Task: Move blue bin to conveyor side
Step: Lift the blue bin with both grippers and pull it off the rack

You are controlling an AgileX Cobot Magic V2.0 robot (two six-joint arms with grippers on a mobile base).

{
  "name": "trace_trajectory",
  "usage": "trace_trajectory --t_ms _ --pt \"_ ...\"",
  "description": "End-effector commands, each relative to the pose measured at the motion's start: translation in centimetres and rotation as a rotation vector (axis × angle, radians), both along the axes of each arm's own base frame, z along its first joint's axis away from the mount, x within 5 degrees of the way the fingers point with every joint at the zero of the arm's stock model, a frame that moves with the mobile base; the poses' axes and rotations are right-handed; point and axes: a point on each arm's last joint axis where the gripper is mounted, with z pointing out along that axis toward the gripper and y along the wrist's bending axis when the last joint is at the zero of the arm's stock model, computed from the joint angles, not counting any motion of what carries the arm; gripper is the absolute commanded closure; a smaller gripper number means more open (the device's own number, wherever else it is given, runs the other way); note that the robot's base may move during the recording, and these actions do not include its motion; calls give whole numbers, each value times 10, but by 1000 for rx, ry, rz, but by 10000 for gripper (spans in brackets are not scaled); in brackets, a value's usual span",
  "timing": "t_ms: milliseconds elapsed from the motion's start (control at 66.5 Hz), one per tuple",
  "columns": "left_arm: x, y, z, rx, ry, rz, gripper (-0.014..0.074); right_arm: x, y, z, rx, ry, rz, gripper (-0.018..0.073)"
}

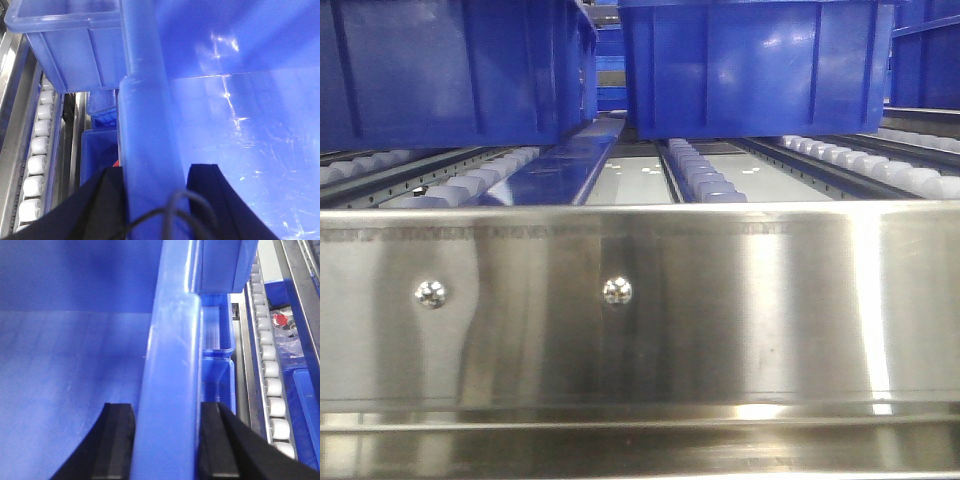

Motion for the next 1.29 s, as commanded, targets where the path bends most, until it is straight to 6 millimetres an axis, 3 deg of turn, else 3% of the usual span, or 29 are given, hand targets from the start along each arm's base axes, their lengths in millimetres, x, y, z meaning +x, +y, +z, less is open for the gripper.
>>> trace_trajectory --t_ms 0,1279 --pt "-6 -1 14 12 -114 -15 612 -6 -5 17 11 -145 -6 638" --pt "-6 -1 14 12 -114 -15 612 -6 -5 17 11 -145 -6 638"
